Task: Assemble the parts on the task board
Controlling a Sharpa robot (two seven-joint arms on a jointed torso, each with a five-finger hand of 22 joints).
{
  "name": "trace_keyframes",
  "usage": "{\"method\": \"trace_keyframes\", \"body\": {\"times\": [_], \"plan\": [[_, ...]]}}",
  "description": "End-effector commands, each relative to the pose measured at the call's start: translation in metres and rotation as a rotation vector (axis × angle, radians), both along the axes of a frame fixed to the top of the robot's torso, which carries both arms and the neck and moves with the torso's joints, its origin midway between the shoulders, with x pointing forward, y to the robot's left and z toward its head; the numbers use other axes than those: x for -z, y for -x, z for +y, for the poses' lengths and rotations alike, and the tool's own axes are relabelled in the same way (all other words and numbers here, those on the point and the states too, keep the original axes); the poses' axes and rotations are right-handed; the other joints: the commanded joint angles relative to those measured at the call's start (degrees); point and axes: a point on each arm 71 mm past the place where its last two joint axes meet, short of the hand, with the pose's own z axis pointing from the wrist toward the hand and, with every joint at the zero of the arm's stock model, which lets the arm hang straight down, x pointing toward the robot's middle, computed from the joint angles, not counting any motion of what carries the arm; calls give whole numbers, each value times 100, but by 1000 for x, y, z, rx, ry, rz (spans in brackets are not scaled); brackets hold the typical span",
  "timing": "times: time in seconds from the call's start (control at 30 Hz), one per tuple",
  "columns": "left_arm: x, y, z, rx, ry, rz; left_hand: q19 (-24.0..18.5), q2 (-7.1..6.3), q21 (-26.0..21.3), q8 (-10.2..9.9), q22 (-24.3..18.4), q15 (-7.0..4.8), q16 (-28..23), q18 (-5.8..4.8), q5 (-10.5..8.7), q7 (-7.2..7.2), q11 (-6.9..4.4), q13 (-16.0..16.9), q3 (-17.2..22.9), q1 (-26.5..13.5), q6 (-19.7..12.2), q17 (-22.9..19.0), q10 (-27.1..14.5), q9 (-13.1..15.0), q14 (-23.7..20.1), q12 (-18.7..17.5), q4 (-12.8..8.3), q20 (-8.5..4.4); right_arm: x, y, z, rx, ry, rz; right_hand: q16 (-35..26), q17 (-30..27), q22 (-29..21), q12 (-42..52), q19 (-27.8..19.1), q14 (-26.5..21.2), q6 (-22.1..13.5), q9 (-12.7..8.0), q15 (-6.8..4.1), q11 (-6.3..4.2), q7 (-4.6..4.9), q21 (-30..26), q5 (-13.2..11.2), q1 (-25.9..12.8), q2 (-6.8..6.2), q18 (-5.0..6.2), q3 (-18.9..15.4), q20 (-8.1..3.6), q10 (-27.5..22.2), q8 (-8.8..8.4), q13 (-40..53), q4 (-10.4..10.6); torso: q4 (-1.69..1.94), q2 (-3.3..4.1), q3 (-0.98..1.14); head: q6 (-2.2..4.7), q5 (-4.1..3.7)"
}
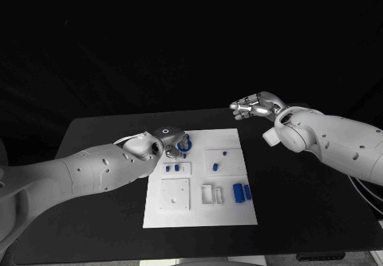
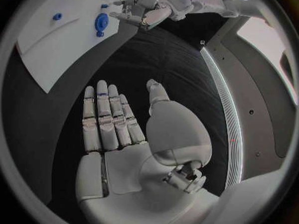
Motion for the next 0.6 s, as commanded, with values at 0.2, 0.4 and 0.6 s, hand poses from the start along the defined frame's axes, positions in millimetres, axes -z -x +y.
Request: {"method": "trace_keyframes", "body": {"times": [0.2, 0.4, 0.6], "plan": [[7, 1, -3, 12, -50, 36, 43, 81, -7, -39, 110, -80, 123, -24, 12, -48, -63, -7, 115, -55, 0, 50, 73, -2, 12, -16, -22, -58, 0, 1, 3, -15, 0, -6, -30, -9, -6, -18, -34, -39, -29, -7, 7, 2, 12, -4, 22, -38, 9, -43, 5, 12, -29, -7, -5, -31, 1, -3, 7, -14, -5], [10, 1, -4, 14, -48, 37, 48, 104, -3, -51, 113, -106, 138, -57, 1, -66, -90, -8, 159, -58, 40, 48, 106, 6, 23, -16, -26, -92, 0, 1, 3, -16, 0, -6, -30, -9, -6, -18, -34, -39, -29, -7, 7, 2, 12, -4, 22, -38, 9, -43, 5, 12, -29, -7, -5, -31, -1, -4, 7, -22, -7], [12, 0, -4, 13, -15, 16, 110, 157, -7, -56, 89, -124, 187, -85, -453, -93, -108, -7, 125, -78, 6, 56, 105, -2, 81, -17, 54, -112, -1, 1, 4, -17, -1, -7, -30, -10, -7, -17, -34, -39, -25, -6, 8, 1, 11, -5, 22, -41, 10, -43, 21, 13, -26, -5, -5, -36, 3, -2, 5, -23, -18]]}}
